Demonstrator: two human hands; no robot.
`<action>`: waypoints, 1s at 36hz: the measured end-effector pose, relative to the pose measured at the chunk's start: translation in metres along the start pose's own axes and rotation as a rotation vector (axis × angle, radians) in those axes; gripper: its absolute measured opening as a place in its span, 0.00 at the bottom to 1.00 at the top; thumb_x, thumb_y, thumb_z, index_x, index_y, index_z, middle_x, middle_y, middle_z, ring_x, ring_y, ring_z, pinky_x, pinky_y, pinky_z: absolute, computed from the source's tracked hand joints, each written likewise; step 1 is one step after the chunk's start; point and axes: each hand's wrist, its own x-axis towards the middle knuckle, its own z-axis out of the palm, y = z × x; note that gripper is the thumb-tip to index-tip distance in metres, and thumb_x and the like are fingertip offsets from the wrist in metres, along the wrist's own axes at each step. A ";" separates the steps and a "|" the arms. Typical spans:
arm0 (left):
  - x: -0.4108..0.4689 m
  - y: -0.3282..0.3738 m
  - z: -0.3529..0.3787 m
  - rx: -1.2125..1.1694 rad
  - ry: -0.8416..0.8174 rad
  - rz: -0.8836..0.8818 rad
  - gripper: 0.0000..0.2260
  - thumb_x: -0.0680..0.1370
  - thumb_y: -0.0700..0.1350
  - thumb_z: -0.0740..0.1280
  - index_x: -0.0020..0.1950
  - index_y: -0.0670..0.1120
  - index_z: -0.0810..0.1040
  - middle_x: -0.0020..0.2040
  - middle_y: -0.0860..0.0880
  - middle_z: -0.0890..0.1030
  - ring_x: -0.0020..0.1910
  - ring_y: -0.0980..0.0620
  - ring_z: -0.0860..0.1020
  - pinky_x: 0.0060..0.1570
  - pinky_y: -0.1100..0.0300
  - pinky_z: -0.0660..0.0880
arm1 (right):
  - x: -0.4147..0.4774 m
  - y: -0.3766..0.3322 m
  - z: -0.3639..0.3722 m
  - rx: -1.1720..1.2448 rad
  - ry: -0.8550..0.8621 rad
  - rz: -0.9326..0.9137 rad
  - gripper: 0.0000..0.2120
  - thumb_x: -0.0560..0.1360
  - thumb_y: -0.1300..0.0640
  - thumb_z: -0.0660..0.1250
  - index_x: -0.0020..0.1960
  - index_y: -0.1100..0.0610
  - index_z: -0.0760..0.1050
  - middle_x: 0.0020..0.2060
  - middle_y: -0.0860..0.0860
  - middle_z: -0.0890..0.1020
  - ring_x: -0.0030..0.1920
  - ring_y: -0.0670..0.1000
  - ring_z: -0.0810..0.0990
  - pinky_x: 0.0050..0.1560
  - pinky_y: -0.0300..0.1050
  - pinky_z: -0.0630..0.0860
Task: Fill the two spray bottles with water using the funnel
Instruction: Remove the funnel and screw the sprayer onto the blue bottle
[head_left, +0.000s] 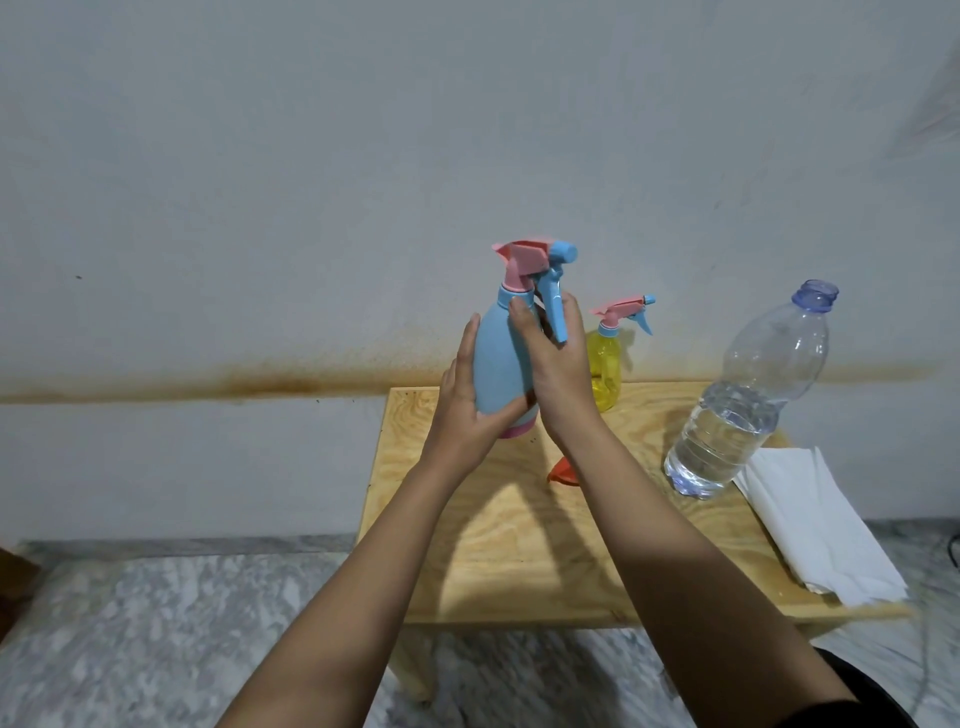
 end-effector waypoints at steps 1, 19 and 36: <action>-0.001 0.001 0.000 -0.004 -0.002 0.001 0.42 0.68 0.59 0.72 0.73 0.68 0.49 0.69 0.54 0.67 0.65 0.51 0.71 0.57 0.45 0.76 | 0.000 0.001 -0.001 -0.014 -0.025 0.006 0.14 0.76 0.50 0.66 0.59 0.55 0.70 0.47 0.48 0.77 0.46 0.45 0.78 0.46 0.40 0.74; -0.004 0.008 -0.002 -0.056 -0.102 0.017 0.39 0.68 0.59 0.72 0.68 0.75 0.49 0.69 0.62 0.65 0.66 0.58 0.70 0.62 0.49 0.74 | 0.008 -0.008 -0.023 0.049 -0.108 0.056 0.13 0.76 0.59 0.66 0.59 0.57 0.70 0.53 0.47 0.77 0.44 0.35 0.78 0.43 0.29 0.73; 0.006 0.007 -0.007 -0.078 -0.209 -0.030 0.42 0.69 0.57 0.71 0.74 0.66 0.48 0.66 0.73 0.60 0.64 0.65 0.69 0.58 0.60 0.75 | 0.021 -0.009 -0.031 -0.003 -0.153 0.076 0.05 0.78 0.56 0.63 0.53 0.54 0.73 0.48 0.47 0.78 0.49 0.42 0.77 0.52 0.41 0.73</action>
